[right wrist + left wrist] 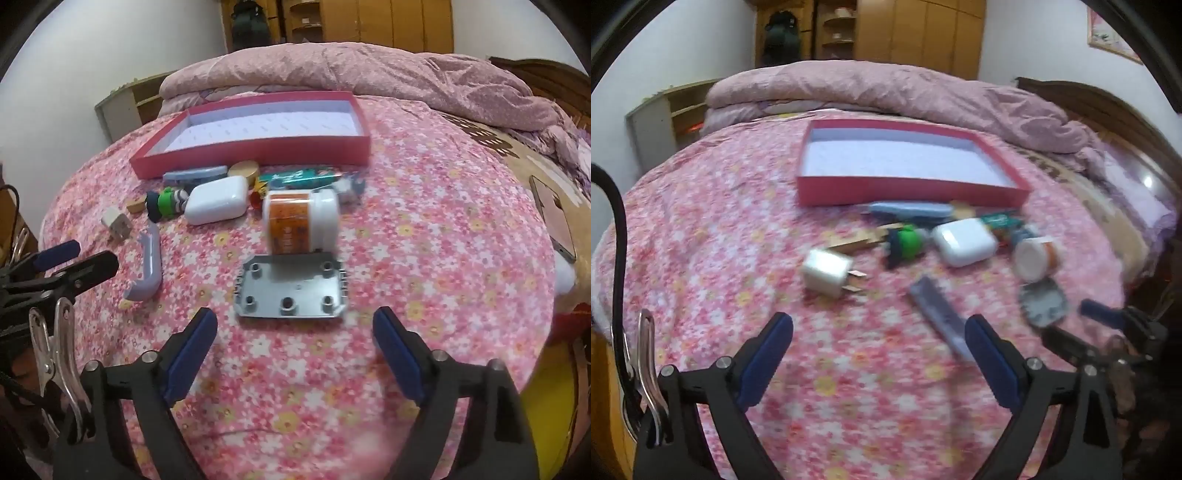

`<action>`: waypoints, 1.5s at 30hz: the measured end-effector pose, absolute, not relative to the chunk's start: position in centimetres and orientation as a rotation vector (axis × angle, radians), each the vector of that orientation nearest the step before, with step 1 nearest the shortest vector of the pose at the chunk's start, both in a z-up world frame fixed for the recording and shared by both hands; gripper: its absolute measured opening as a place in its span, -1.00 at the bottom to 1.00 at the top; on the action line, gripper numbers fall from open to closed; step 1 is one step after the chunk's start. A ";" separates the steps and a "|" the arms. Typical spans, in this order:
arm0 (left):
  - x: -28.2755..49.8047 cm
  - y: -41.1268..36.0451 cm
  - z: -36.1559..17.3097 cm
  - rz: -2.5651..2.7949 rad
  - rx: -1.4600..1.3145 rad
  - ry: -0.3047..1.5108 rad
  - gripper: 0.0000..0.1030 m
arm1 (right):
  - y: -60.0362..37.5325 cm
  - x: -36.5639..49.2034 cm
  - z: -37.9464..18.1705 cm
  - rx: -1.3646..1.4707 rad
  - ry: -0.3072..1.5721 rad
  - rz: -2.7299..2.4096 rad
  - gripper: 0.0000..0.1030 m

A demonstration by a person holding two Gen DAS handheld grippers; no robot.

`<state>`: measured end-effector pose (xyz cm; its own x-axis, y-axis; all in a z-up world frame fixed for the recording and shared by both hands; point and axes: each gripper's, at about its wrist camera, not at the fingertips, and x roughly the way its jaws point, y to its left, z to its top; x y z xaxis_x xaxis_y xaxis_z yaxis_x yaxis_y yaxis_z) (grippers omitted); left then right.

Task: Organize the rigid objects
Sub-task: 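Grasp the grey curved plastic handle with the left gripper, then lift the grey handle with the left gripper while the right gripper grasps the grey plate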

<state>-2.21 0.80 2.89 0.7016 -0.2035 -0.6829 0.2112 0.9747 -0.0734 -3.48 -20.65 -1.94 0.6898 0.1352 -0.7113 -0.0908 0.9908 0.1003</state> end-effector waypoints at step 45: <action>-0.9 -1.4 1.7 -0.227 0.100 0.811 -0.63 | -20.8 -3.0 -2.3 0.038 0.822 0.145 0.66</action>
